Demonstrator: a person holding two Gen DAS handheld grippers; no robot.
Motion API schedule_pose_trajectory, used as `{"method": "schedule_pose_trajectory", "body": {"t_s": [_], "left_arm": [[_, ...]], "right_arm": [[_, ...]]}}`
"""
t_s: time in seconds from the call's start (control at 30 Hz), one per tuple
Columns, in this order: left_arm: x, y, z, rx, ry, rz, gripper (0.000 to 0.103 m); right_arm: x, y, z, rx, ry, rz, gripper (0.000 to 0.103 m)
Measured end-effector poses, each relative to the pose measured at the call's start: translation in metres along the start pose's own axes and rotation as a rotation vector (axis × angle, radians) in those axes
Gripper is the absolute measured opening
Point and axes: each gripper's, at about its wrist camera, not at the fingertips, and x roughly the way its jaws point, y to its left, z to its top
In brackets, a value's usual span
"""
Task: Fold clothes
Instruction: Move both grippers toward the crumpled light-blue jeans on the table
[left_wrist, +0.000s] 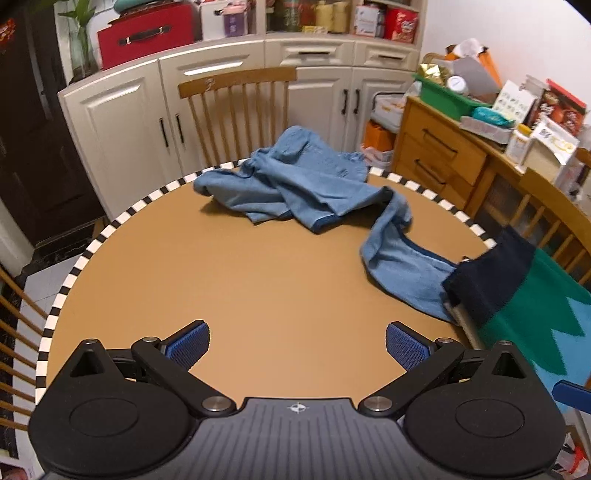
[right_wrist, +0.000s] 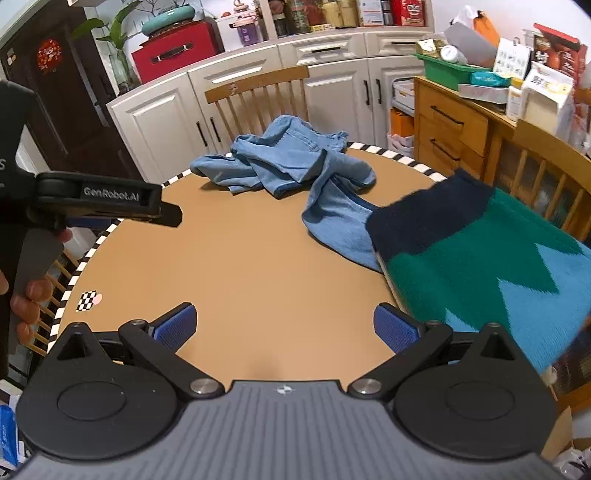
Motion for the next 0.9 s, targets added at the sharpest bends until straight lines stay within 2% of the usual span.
{"method": "schedule_pose_trajectory", "body": {"t_s": [0.17, 0.23, 0.33, 0.47, 0.9], "left_arm": [[0.010, 0.012, 0.011, -0.022, 0.007, -0.007, 0.103], [0.014, 0.016, 0.016, -0.031, 0.010, -0.009, 0.103], [0.019, 0.023, 0.022, -0.045, 0.015, -0.013, 0.103], [0.027, 0.032, 0.031, -0.062, 0.020, -0.018, 0.103], [0.037, 0.022, 0.043, -0.051, 0.019, -0.041, 0.103]], "right_arm": [[0.012, 0.010, 0.010, -0.073, 0.000, -0.048, 0.102], [0.022, 0.031, 0.012, -0.115, -0.021, -0.074, 0.102], [0.036, 0.026, 0.023, -0.113, -0.023, -0.022, 0.102], [0.038, 0.027, 0.032, -0.125, -0.033, -0.005, 0.102], [0.046, 0.019, 0.031, -0.104, -0.011, -0.025, 0.102]]}}
